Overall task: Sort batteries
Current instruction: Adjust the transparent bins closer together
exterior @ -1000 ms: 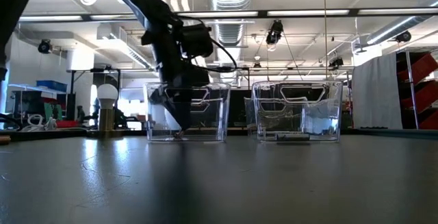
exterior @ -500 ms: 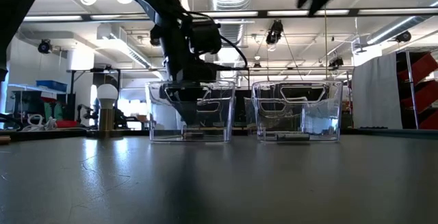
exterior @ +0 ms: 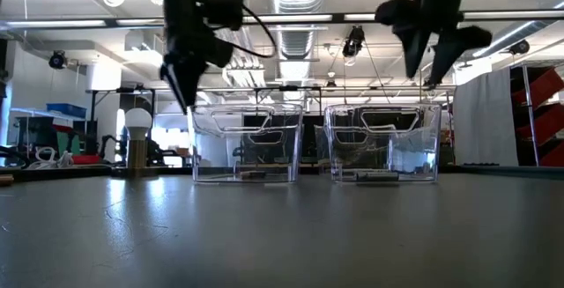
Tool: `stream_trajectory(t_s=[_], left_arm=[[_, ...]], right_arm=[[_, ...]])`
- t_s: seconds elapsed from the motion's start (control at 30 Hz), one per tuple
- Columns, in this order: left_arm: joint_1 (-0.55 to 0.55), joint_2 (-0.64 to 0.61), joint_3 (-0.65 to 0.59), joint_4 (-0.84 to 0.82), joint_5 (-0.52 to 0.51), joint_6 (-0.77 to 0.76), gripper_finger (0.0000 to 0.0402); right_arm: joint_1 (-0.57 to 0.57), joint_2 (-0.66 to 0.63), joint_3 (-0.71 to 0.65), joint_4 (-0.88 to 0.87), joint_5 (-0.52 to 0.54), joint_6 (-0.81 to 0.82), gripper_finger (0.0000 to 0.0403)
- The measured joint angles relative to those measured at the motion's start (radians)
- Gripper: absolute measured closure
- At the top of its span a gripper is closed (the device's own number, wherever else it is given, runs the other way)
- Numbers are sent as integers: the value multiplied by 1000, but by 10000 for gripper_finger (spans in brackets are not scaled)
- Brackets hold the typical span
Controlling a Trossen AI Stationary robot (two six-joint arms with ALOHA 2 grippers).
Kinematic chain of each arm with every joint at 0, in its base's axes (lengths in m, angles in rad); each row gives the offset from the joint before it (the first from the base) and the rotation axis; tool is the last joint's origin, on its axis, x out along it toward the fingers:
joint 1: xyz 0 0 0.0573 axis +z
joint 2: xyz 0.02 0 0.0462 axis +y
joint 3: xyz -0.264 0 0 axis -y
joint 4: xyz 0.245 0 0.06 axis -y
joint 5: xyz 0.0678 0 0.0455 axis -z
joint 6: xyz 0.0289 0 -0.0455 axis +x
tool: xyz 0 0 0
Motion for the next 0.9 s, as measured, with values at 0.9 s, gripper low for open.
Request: stream_trajectory(t_s=[0.9], left_arm=[[3,-286,-517,263,-100,-114,280]], right_arm=[[-154,65,-301,400,-31,29,181]])
